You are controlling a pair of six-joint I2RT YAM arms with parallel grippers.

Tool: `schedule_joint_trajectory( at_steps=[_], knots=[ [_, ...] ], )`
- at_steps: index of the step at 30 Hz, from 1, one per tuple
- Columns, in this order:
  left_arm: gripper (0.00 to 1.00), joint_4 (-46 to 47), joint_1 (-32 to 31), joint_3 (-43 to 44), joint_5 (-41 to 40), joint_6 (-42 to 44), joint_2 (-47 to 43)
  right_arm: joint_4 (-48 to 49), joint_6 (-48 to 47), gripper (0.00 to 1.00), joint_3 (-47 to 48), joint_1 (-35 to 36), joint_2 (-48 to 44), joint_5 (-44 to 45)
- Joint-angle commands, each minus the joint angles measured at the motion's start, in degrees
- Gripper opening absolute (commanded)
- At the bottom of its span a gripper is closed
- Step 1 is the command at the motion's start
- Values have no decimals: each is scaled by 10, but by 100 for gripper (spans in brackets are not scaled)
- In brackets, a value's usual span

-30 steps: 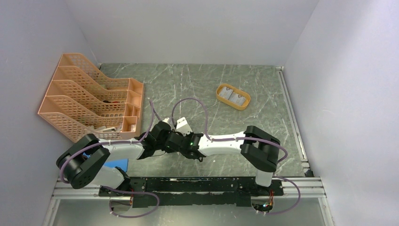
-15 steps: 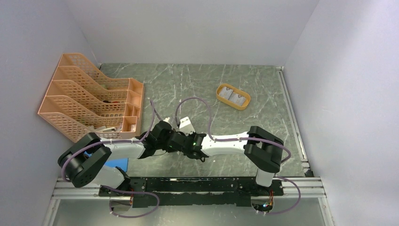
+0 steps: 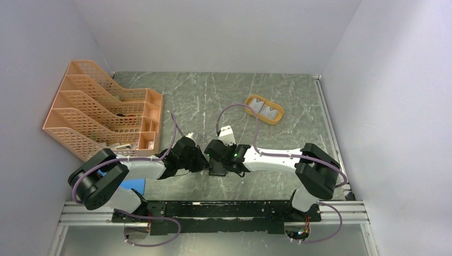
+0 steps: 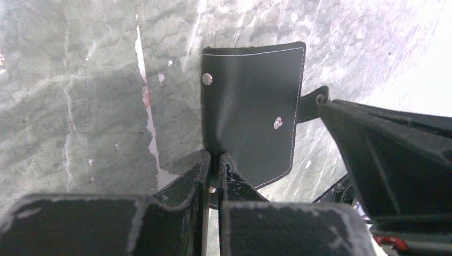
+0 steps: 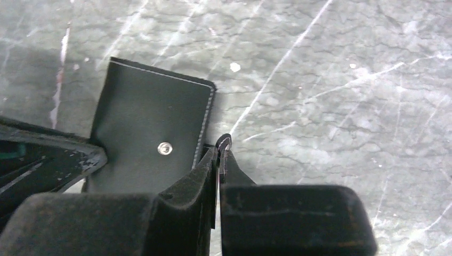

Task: Put the credit cards into the card holder
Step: Open the card holder at the center of the board.

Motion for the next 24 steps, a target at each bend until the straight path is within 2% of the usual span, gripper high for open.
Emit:
schedule_joint_trajectory(
  at_steps=[1,7,9,11,13,15,18,22,23,24],
  knots=[
    [5,-97,-3,-25,-39,19,32,-9,10,0,-18,-12,-27,-10],
    [5,-100,-3,-14,-23,27,-4,29,17,0,-50,-38,-76,-75],
    [19,-107,-3,-5,-17,30,-23,34,20,0,-59,-46,-91,-91],
    [42,-121,-3,10,-10,39,-40,38,22,0,-69,-50,-104,-101],
    [60,-140,-3,28,-10,48,-55,43,23,0,-76,-51,-115,-109],
    [71,-162,-3,44,-14,59,-70,51,24,0,-84,-53,-128,-118],
    [80,-188,-3,59,-24,76,-93,66,25,0,-96,-53,-149,-132],
    [82,-200,-3,60,-32,85,-110,66,34,0,-114,-56,-165,-132],
    [82,-202,-3,57,-32,85,-113,66,38,5,-121,-59,-169,-135],
    [82,-203,-3,54,-32,85,-116,66,42,16,-128,-62,-176,-139]
  ],
)
